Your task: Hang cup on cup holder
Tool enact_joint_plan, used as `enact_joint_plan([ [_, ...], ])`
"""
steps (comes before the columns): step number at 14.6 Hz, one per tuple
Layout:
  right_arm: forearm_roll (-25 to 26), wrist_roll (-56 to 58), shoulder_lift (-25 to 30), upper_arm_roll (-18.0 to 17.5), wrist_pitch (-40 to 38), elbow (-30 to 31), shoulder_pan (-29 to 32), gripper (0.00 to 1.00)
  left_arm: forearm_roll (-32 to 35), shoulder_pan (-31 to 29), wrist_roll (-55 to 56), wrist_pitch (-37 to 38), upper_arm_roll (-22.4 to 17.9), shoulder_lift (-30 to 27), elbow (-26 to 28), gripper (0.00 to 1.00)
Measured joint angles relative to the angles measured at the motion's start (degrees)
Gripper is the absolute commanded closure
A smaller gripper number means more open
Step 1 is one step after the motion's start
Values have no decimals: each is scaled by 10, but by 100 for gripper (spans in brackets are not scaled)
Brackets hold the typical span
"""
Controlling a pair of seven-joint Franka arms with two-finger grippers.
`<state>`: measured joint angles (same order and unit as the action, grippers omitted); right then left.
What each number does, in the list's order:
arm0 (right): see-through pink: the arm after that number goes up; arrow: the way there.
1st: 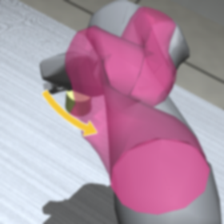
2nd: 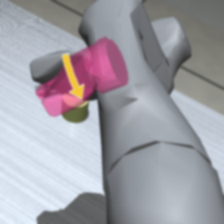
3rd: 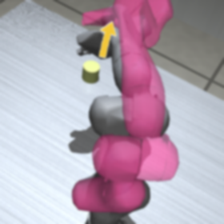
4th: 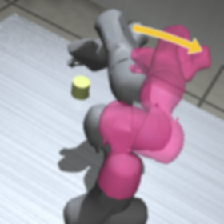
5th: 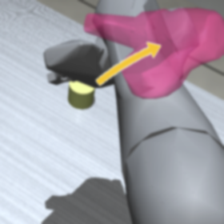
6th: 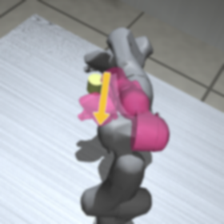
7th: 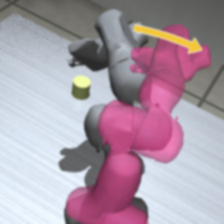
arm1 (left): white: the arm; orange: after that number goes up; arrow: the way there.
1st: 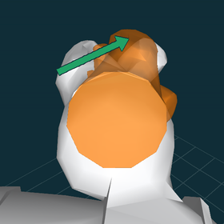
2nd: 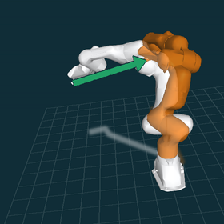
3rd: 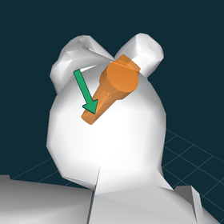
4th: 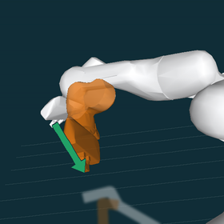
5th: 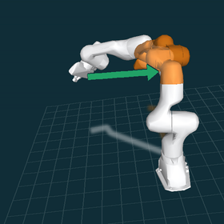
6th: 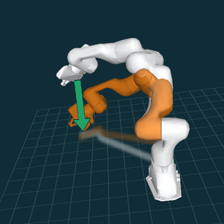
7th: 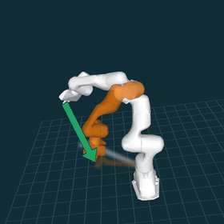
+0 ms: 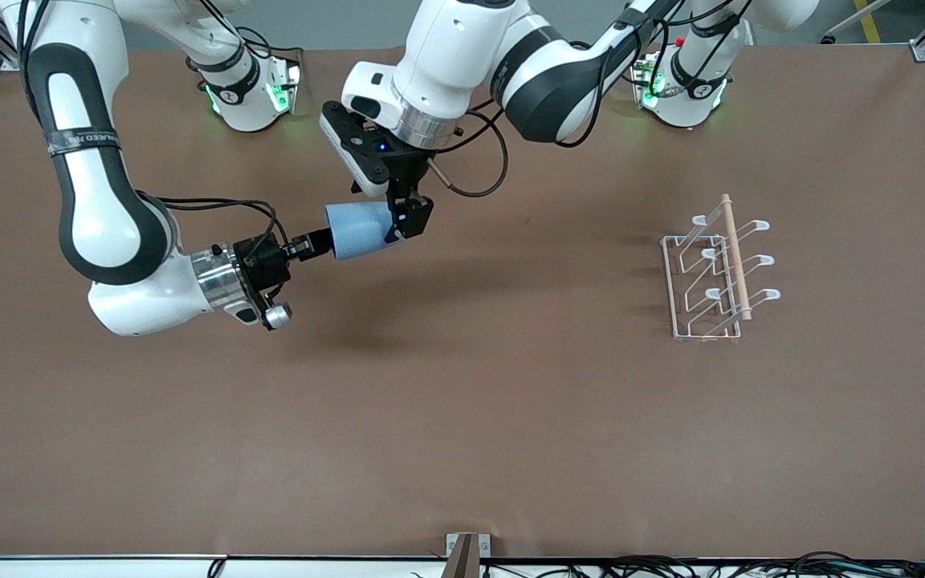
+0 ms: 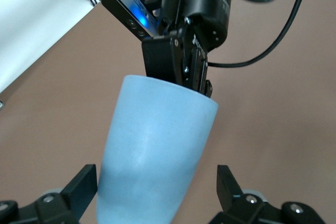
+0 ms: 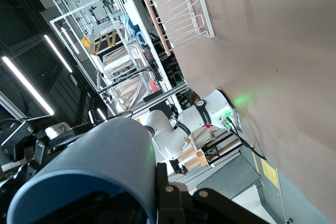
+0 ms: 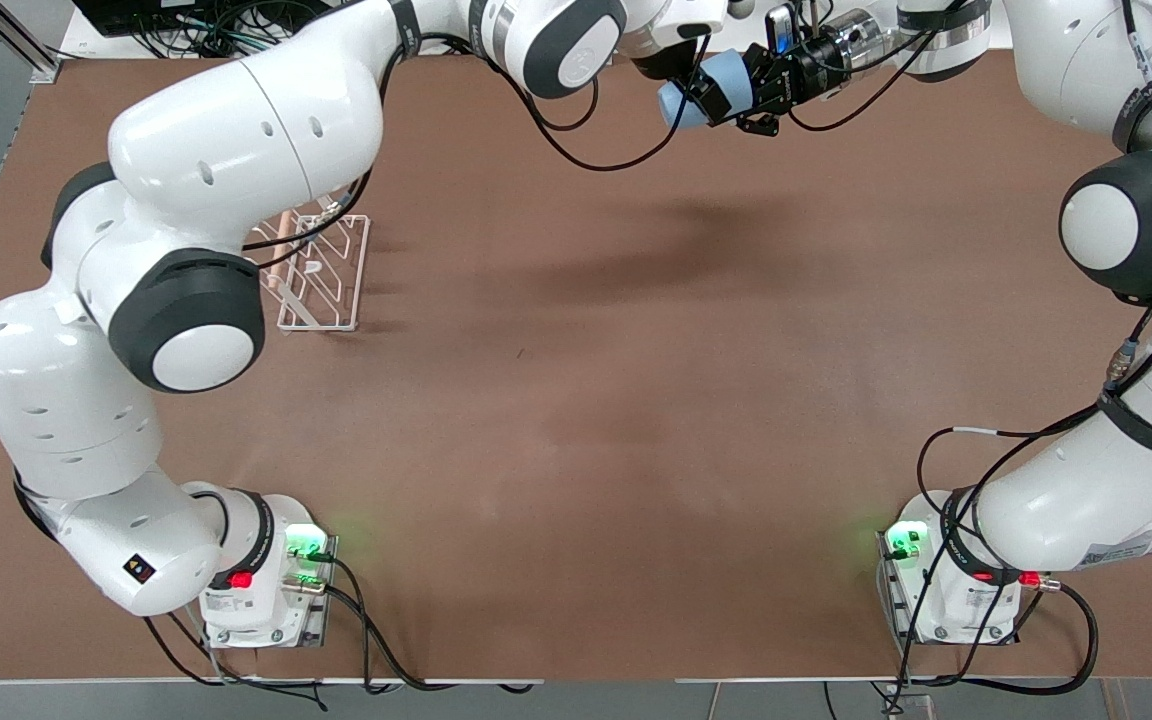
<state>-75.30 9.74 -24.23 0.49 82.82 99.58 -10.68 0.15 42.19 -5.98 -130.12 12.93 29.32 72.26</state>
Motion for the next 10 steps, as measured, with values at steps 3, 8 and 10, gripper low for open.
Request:
enact_joint_plan([
  [3,0,0,0,0,-1,0,0,95,8,0,-42,-10,0,15,0,8],
  [8,-1,0,0,1,1,-1,0,92,32,1,-70,-14,0,22,-1,74],
  [10,-1,0,0,2,-1,-1,0,86,33,1,-72,-14,0,23,-1,80],
])
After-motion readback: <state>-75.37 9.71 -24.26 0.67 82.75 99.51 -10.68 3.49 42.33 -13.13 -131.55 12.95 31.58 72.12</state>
